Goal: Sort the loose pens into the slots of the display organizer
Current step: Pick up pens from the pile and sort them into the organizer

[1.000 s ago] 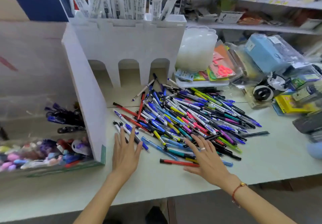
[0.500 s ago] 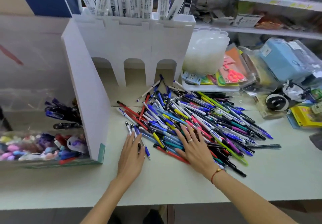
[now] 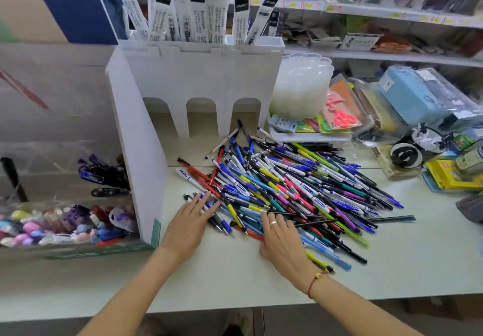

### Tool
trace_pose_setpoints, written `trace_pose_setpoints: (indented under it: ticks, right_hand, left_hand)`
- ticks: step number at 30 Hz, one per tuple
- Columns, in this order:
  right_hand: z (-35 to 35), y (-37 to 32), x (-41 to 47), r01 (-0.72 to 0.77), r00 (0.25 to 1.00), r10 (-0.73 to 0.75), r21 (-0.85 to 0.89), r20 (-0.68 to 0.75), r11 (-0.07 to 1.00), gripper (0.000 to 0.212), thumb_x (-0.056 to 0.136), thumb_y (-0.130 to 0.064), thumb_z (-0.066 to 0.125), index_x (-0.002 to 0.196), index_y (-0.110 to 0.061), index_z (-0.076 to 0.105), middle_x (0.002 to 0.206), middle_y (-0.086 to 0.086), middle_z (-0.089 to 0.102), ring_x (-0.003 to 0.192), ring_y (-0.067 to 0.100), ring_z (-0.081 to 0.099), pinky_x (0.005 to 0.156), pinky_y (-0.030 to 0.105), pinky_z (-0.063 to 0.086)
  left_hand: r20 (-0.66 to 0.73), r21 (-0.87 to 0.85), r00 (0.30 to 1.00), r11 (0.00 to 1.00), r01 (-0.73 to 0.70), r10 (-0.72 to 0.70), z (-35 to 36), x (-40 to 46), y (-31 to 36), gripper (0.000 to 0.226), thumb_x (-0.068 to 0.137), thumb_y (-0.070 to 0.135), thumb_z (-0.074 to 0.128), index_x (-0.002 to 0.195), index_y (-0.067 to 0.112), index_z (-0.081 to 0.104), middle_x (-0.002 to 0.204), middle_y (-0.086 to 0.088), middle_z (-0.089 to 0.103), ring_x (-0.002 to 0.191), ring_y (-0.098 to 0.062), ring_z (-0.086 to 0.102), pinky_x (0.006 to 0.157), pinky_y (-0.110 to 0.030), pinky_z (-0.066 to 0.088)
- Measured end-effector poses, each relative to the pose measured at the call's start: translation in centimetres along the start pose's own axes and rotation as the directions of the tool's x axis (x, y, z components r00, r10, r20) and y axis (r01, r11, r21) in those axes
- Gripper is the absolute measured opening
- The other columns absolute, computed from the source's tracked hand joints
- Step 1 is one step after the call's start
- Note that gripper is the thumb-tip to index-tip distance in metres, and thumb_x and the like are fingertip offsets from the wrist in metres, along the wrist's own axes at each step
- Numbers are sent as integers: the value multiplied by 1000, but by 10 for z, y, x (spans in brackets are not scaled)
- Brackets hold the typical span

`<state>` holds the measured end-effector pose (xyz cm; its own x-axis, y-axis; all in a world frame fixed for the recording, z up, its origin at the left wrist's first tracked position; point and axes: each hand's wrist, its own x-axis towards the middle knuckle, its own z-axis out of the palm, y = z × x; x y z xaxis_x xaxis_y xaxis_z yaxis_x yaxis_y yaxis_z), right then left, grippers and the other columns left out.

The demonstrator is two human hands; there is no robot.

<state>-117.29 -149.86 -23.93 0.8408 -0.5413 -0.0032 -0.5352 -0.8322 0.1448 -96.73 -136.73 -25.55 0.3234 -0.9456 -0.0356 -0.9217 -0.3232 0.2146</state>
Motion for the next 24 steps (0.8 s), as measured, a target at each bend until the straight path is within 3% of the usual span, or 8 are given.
trace_pose_setpoints:
  ticks: [4,8,10,13,16,19,21,24]
  right_hand:
    - [-5,-9,25,-7,997,13,-76,81,997,44,43,-13,85,82,-5,69,64,6,57,47,18,47,43,27,24]
    - [-7,-7,42,33,993,-25,-74,112,997,33,44,-16,86,61,-14,58,51,2,45,43,16,24,44,27,13]
    - [-13,-9,44,72,985,-57,-92,160,993,32,54,-16,84,66,-14,55,56,3,47,48,16,23,44,28,16]
    - [-16,-7,38,107,977,-89,-82,195,991,13,94,-8,50,106,-10,52,95,7,57,74,21,52,58,31,32]
    - [-25,1,36,153,970,-147,-19,193,988,27,95,1,41,121,-6,43,114,11,51,100,27,53,74,33,33]
    - [-29,8,34,203,960,-202,14,194,979,25,89,-1,53,113,-8,49,104,8,56,91,23,55,75,32,35]
    - [-32,14,34,190,966,-200,74,163,979,22,81,-8,67,98,-15,55,87,1,59,76,18,55,72,29,38]
    - [-34,25,32,196,956,-235,214,174,957,8,95,-20,51,100,-18,46,88,-1,58,79,18,47,82,29,26]
  left_hand:
    - [15,183,993,976,-117,116,-13,18,-6,79,50,1,84,123,24,66,128,-11,62,114,-29,62,90,-41,52]
    - [38,268,975,937,-223,221,-21,22,-8,64,41,4,88,101,19,71,100,0,69,85,-20,67,69,-29,54]
    - [21,278,973,934,-226,229,-20,23,-8,62,39,6,90,98,15,73,94,-2,70,79,-20,68,65,-27,55]
    - [-16,293,977,935,-200,214,-16,23,-9,60,41,16,92,97,11,74,89,-3,71,77,-20,69,66,-27,57]
    - [29,239,991,962,-134,131,-19,24,-10,63,46,32,91,102,12,73,92,-1,72,84,-18,69,75,-27,56]
    - [85,92,996,995,-38,30,-24,24,-8,46,76,37,74,115,16,61,111,1,65,105,-21,58,93,-31,42]
    - [72,17,997,1000,6,-7,-24,24,-10,37,84,41,66,111,18,55,110,2,60,103,-21,50,84,-28,34]
    - [103,28,994,999,22,-25,-23,22,-9,33,89,43,58,109,17,56,109,0,60,103,-21,49,80,-29,32]
